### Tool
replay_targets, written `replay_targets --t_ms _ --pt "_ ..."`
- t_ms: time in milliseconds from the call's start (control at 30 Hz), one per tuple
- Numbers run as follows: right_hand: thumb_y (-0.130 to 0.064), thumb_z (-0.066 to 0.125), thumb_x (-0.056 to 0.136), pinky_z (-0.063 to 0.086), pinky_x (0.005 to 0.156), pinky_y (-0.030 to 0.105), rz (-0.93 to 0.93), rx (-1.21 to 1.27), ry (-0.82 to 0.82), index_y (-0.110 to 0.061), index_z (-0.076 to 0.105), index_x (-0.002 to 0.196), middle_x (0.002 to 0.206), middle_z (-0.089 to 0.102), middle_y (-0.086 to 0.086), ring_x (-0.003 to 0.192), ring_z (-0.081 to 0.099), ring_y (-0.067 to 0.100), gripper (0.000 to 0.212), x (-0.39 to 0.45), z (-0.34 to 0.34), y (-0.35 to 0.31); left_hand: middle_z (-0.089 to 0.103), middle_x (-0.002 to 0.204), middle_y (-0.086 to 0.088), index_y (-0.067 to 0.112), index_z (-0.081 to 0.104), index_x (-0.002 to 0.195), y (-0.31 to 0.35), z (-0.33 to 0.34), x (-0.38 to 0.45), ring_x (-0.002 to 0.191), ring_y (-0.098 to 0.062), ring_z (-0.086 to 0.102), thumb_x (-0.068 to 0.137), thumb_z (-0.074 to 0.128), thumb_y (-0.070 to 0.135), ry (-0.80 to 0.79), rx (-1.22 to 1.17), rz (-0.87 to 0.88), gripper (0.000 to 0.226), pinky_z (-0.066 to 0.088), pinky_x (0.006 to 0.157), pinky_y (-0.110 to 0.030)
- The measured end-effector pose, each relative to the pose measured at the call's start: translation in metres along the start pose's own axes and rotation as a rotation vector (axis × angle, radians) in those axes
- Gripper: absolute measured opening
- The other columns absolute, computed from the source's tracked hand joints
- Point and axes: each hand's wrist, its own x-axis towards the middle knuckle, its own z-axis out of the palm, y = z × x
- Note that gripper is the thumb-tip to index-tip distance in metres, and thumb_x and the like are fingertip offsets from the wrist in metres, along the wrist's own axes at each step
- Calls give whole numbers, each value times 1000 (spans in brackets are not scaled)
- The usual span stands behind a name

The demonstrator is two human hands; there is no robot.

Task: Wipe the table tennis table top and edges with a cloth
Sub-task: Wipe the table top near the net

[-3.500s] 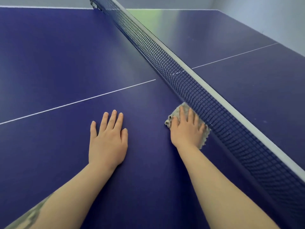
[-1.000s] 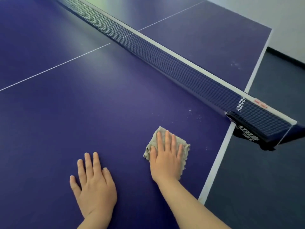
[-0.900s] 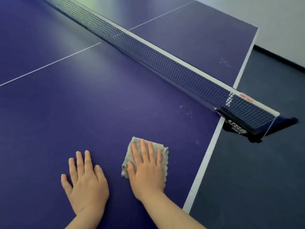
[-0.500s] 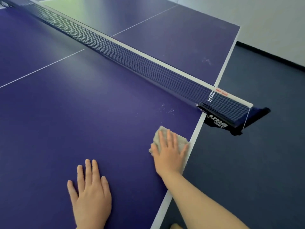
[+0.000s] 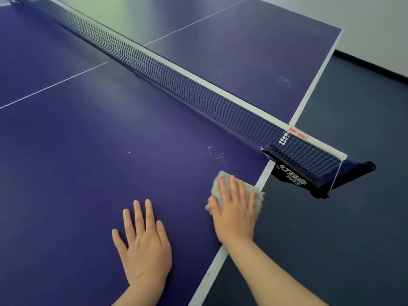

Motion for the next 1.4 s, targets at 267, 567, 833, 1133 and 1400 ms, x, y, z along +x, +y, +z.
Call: replay_targets --t_ms 267,567,833,1133,1400 --pt "-52 17 104 15 120 47 -480 44 -100 -31 25 156 163 25 -1 151 19 21 57 -10 -2 -60 9 161 9 32 13 154 0 0 2 150 -14 5 95 7 43 -8 12 -43 61 6 117 -48" --pt "-55 10 102 -6 122 46 -27 -20 -100 -30 0 159 167 -2 0 153 -6 21 63 83 -11 -15 4 161 13 37 5 153 2 -3 3 150 -10 -2 95 4 42 -8 22 -69 58 -5 117 -41" --pt "-53 16 103 17 115 50 -172 106 -49 -24 28 156 162 27 4 150 22 26 62 -32 -1 -20 -7 161 15 39 -7 151 8 -12 0 147 -6 -14 93 -4 43 -31 5 -78 58 -5 120 -43" --pt "-56 17 102 -15 121 42 -542 5 -208 -33 1 158 167 -6 -4 152 -14 17 62 119 -11 -81 -2 160 18 42 -3 150 11 -7 3 148 -6 -6 99 14 40 18 18 -87 54 -5 119 -40" --pt "-57 15 102 -10 120 51 -158 10 -134 -30 2 159 167 -1 2 153 -7 24 64 168 -16 -33 -9 157 18 38 -3 151 10 -9 1 148 -6 -12 97 11 42 13 10 -79 57 -8 119 -39"
